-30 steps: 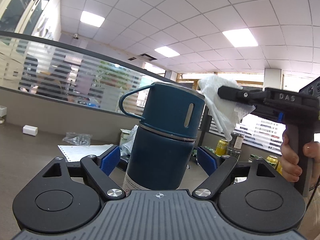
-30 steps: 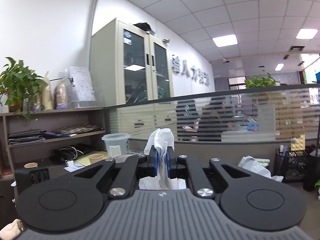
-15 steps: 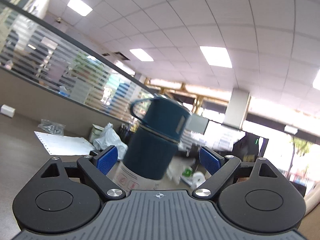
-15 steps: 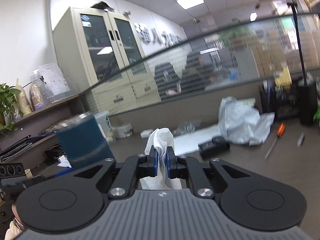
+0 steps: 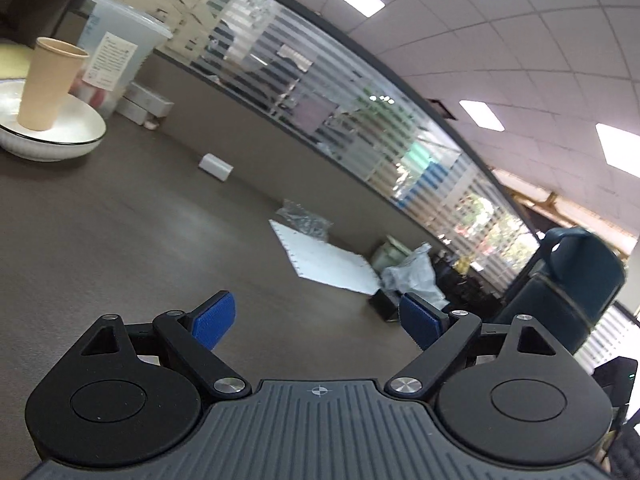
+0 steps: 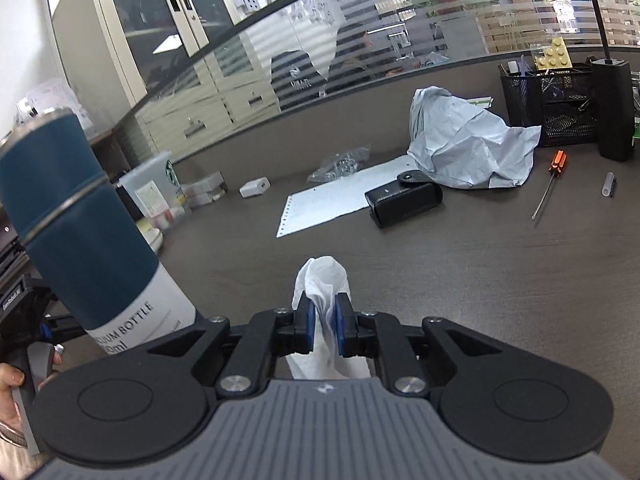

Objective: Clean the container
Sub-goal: 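Release the blue thermos from the left gripper and pull the left gripper back, then open the right gripper and drop the white tissue onto the table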

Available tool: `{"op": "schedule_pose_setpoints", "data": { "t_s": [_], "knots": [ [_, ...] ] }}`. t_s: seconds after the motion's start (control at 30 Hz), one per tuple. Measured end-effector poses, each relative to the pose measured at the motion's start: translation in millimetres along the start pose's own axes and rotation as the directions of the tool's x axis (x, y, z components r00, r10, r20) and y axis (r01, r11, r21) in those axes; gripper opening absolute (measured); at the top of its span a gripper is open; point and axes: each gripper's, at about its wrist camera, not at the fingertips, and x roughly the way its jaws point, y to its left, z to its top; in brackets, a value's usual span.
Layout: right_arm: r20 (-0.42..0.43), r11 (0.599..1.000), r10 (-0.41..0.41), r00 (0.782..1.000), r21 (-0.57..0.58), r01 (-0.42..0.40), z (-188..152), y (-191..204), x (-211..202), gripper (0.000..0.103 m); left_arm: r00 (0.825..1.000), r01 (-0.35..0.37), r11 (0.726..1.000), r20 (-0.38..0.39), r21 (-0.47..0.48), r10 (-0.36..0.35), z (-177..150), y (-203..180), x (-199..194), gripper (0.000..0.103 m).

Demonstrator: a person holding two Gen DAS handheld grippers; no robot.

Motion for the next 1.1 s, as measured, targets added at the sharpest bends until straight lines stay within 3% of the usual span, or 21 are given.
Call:
{"op": "schedule_pose_setpoints", "data": {
  "t_s": [0.07, 0.1, 0.13, 0.27, 0.4, 0.63, 0.73, 0.87, 0.93, 1.0, 1.1],
  "knots": [
    [-0.018, 0.999, -0.032, 0.999, -0.022, 0.032, -1, 2, 5, 0.040, 0.998, -0.060, 0.998, -0.008, 0.029, 0.060, -1, -2, 4, 0.093],
    [-0.009, 0.997, -0.064, 0.998, -0.054, 0.063, -2, 6, 5, 0.044, 0.996, -0.090, 0.995, -0.012, 0.044, 0.091, -2, -3, 5, 0.093],
    [0.001, 0.992, -0.096, 0.995, -0.086, 0.096, -3, 11, 4, 0.047, 0.993, -0.120, 0.991, -0.015, 0.058, 0.121, -2, -4, 7, 0.093],
    [0.013, 0.988, -0.082, 0.997, -0.131, 0.083, -4, 17, 5, 0.053, 0.970, -0.237, 0.964, -0.022, 0.118, 0.241, -4, -8, 14, 0.093],
    [0.031, 0.972, -0.120, 0.992, -0.201, 0.124, -4, 24, 5, 0.059, 0.943, -0.322, 0.926, -0.015, 0.197, 0.332, -8, -18, 19, 0.093],
    [0.083, 0.923, -0.184, 0.980, -0.329, 0.201, -10, 39, 3, 0.071, 0.941, -0.321, 0.912, -0.023, 0.254, 0.337, -13, -34, 22, 0.093],
    [0.085, 0.920, -0.146, 0.986, -0.354, 0.167, -12, 40, -1, 0.075, 0.943, -0.315, 0.913, -0.024, 0.260, 0.332, -14, -36, 22, 0.093],
    [-0.028, 0.989, 0.032, 0.999, -0.141, -0.036, -7, 8, -2, 0.077, 0.946, -0.308, 0.916, -0.020, 0.257, 0.324, -15, -38, 21, 0.093],
    [-0.033, 0.997, 0.044, 0.998, -0.062, -0.046, -5, -5, -5, 0.077, 0.947, -0.305, 0.918, -0.020, 0.253, 0.321, -15, -38, 21, 0.093],
    [-0.032, 0.999, 0.001, 0.999, -0.034, -0.002, -4, -14, -7, 0.077, 0.950, -0.297, 0.921, -0.023, 0.252, 0.313, -15, -39, 21, 0.093],
    [-0.039, 0.996, -0.047, 0.998, -0.078, 0.044, -2, -12, -11, 0.077, 0.954, -0.282, 0.925, -0.029, 0.254, 0.298, -16, -40, 22, 0.093]
  ]
}}
